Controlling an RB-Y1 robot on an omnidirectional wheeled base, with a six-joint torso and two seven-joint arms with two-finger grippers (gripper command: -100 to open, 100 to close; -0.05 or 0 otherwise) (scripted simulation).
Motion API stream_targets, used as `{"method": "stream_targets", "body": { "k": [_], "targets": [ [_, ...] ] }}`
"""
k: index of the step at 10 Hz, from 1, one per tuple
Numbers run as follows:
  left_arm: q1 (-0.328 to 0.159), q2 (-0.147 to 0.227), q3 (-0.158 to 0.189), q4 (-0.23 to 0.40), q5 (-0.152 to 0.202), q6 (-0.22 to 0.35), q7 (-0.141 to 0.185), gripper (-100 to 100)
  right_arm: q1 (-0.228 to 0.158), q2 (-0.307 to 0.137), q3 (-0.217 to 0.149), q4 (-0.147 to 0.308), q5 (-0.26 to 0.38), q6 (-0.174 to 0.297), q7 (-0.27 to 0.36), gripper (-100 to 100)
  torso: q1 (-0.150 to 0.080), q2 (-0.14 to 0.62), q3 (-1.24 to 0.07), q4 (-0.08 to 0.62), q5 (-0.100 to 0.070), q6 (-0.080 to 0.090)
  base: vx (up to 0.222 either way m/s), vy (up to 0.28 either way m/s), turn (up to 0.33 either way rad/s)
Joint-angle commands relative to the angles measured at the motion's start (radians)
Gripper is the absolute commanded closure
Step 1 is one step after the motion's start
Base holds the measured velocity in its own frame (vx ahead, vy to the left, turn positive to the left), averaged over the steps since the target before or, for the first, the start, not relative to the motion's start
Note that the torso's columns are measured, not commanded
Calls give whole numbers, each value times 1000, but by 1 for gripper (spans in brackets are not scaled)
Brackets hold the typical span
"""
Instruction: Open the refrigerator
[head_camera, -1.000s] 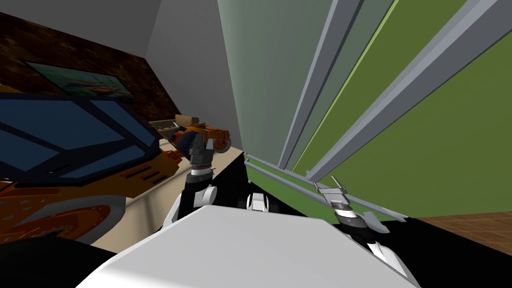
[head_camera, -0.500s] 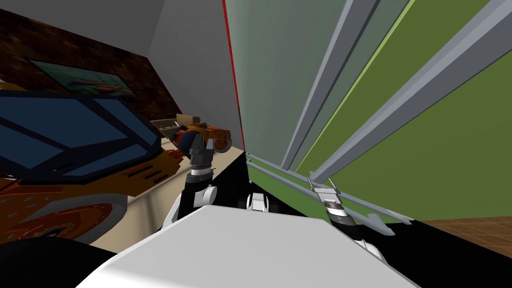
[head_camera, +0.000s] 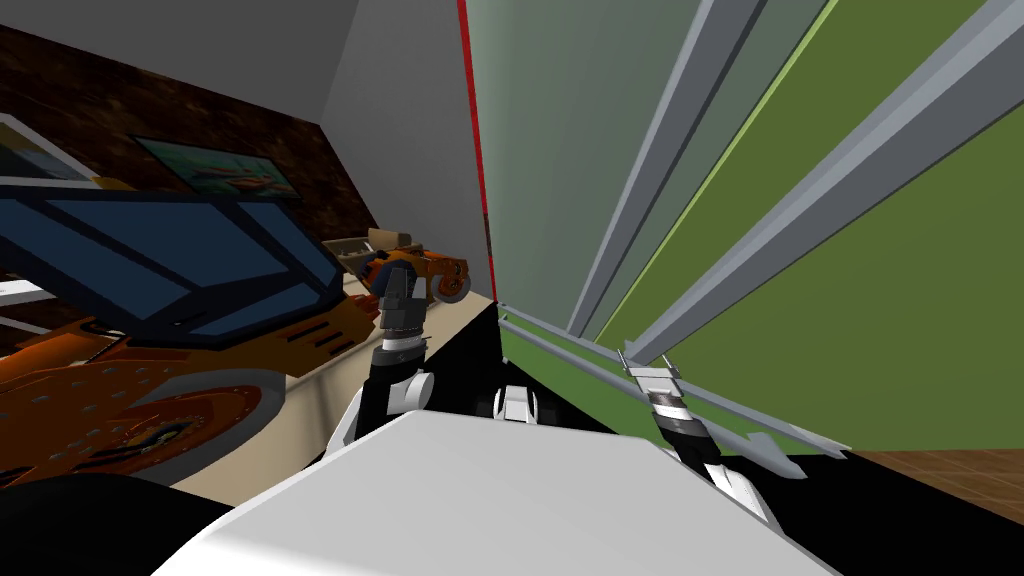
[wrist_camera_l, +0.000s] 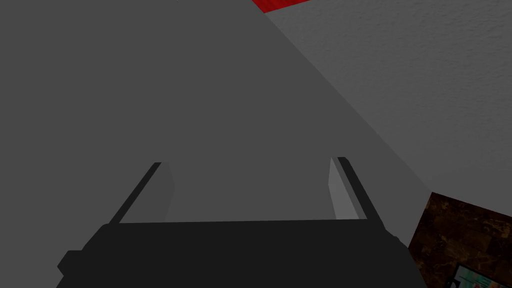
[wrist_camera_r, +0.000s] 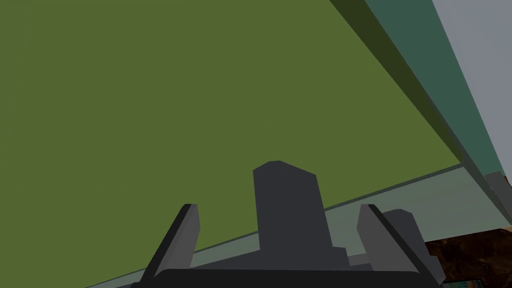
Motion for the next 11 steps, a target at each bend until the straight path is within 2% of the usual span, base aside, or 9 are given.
{"method": "stream_targets", "body": {
  "k": [1, 2, 5, 6, 7, 8, 11],
  "targets": [
    [0, 0, 0, 0, 0, 0, 0, 0, -17, -6, -2, 14, 0, 14, 4, -100, 0, -2, -1, 0, 0, 0, -30, 2, 11],
    [0, 0, 0, 0, 0, 0, 0, 0, -5, -1, -1, 6, -4, -12, 7, 100, -1, -4, -2, -3, -2, 1, 44, -14, -91],
    [0, 0, 0, 0, 0, 0, 0, 0, 35, 18, 5, 8, -6, -73, 13, 100, -5, 2, 2, -3, -4, 6, 73, -18, -121],
    [0, 0, 0, 0, 0, 0, 0, 0, 23, 12, 6, 9, -5, -58, 10, 100, -7, 3, 3, -3, -6, 5, 29, -5, -14],
    [0, 0, 0, 0, 0, 0, 0, 0, 28, -4, 32, 6, 3, -90, -15, 100, -6, 3, 4, -3, -6, 3, -123, -67, 117],
    [0, 0, 0, 0, 0, 0, 0, 0, 30, -13, 45, 4, 7, -103, -27, 100, -5, 9, 7, -3, -8, 1, -259, -142, 160],
    [0, 0, 0, 0, 0, 0, 0, 0, 36, -38, 82, -1, 19, -140, -64, 100, -3, 11, 8, 1, -3, 9, -270, -98, 91]
  ]
}}
